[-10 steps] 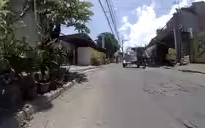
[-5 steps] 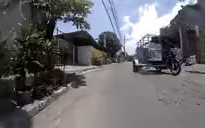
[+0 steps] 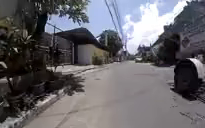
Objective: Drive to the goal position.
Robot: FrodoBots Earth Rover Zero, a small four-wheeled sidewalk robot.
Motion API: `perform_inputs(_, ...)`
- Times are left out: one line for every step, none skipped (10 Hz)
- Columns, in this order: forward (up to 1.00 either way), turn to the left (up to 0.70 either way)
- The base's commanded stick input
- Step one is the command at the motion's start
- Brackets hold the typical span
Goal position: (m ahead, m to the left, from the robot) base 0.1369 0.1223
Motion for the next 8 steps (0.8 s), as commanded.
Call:
perform_inputs(1.00, -0.37)
perform_inputs(1.00, -0.25)
perform_inputs(1.00, -0.04)
perform_inputs(1.00, 0.00)
perform_inputs(1.00, 0.00)
perform_inputs(1.00, 0.00)
perform_inputs(1.00, 0.00)
perform_inputs(1.00, 0.00)
